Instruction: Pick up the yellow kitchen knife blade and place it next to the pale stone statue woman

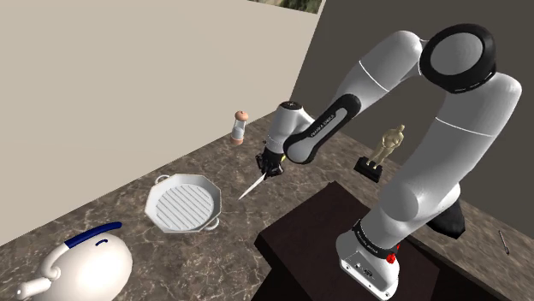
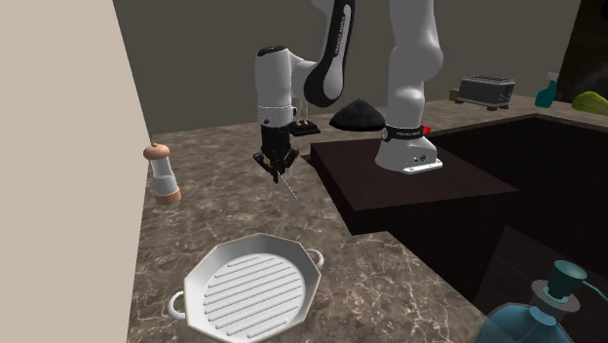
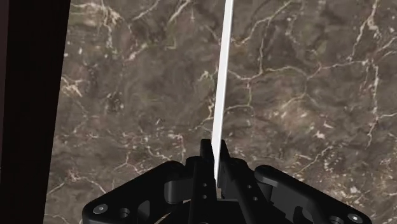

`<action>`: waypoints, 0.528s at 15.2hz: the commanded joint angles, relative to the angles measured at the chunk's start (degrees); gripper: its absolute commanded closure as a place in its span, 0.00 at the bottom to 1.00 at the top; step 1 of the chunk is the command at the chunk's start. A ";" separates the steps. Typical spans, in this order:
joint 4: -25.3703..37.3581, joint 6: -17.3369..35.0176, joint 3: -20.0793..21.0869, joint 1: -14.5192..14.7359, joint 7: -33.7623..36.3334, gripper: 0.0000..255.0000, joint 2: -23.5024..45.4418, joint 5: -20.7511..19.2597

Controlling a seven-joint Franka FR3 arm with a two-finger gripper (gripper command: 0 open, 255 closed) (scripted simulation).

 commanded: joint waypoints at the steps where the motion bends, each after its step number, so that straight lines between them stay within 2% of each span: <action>1: -0.30 -1.57 1.73 -1.08 -2.08 1.00 -2.09 2.89; 8: -0.82 -7.00 5.19 -2.75 -8.84 1.00 -9.15 12.14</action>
